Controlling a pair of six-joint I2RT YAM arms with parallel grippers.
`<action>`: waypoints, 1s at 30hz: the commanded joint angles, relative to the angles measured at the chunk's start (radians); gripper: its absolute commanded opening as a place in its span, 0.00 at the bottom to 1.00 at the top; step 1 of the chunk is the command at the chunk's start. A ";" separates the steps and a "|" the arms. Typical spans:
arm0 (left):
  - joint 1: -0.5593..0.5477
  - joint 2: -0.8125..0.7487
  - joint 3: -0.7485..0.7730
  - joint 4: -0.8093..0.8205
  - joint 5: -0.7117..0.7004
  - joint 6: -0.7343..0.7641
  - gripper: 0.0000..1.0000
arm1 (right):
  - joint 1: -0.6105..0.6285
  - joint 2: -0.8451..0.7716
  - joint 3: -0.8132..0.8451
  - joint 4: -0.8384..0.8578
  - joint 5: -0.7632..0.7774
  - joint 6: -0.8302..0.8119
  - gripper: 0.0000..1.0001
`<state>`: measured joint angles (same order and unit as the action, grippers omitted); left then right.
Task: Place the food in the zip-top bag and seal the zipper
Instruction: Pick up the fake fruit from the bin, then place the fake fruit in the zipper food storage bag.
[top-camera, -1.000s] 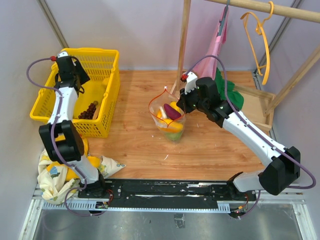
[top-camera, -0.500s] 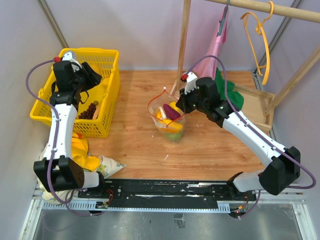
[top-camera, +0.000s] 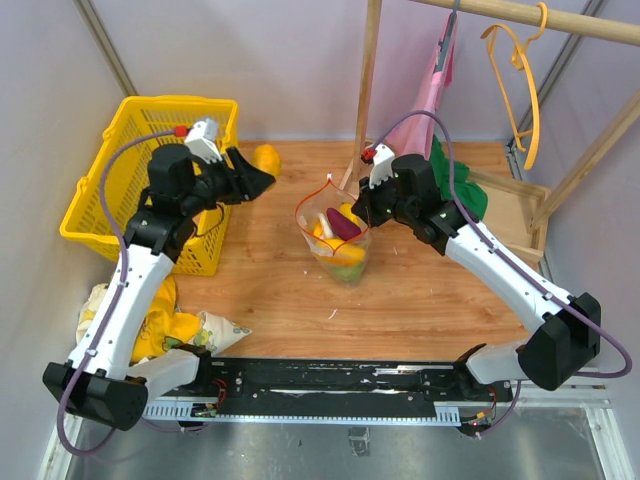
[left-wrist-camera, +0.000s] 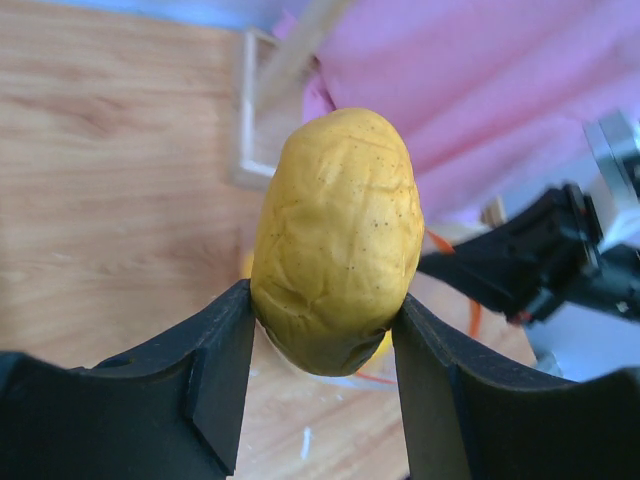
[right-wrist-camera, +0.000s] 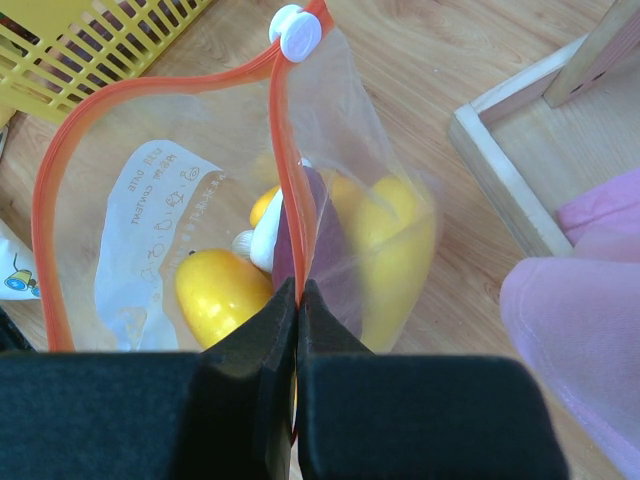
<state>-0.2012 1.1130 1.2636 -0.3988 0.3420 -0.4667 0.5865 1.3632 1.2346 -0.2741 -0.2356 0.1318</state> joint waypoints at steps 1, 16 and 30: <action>-0.120 -0.032 -0.075 0.073 0.020 -0.100 0.35 | 0.009 -0.006 0.024 -0.001 0.001 0.009 0.01; -0.423 0.075 -0.136 0.191 -0.168 -0.220 0.36 | 0.014 -0.006 0.016 0.002 0.001 0.014 0.01; -0.457 0.153 -0.118 0.128 -0.255 -0.202 0.68 | 0.015 -0.014 0.009 -0.001 0.002 0.008 0.01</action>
<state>-0.6479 1.2644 1.1191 -0.2554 0.1059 -0.6922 0.5880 1.3636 1.2346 -0.2741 -0.2352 0.1345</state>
